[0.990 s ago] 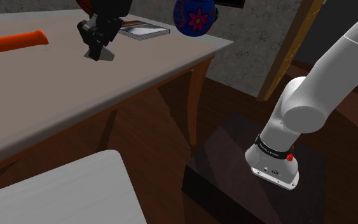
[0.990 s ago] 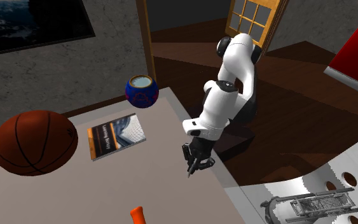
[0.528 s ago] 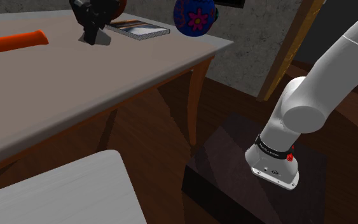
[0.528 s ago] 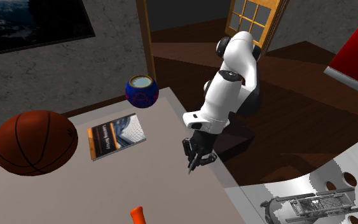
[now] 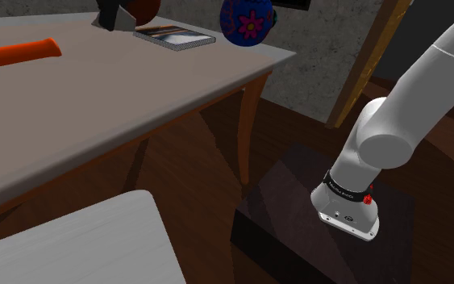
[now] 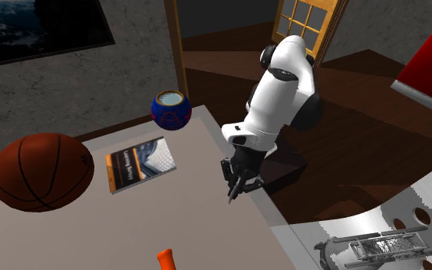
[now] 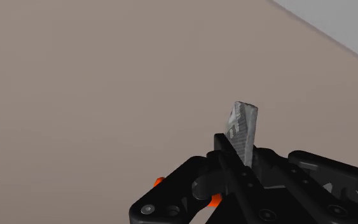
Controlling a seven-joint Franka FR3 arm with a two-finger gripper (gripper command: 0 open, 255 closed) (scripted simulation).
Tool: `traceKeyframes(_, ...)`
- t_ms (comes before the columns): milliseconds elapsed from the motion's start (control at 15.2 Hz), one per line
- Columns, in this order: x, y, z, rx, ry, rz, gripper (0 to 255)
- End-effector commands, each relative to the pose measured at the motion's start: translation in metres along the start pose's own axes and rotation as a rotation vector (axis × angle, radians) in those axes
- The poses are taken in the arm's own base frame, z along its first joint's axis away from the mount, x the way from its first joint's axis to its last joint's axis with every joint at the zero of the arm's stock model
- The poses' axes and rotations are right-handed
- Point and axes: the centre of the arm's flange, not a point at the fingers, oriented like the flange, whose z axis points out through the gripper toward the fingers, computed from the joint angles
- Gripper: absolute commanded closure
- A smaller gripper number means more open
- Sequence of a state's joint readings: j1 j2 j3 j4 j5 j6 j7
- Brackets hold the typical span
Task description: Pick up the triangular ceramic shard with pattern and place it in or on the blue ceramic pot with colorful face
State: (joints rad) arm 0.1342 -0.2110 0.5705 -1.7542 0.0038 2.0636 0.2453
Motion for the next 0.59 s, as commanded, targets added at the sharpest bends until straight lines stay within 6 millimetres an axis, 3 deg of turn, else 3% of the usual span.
traceKeyframes(0,0.006,0.001,-0.009,0.0,0.0,0.0,255)
traceKeyframes(528,0.026,0.0,-0.046,0.0,0.0,0.0,255)
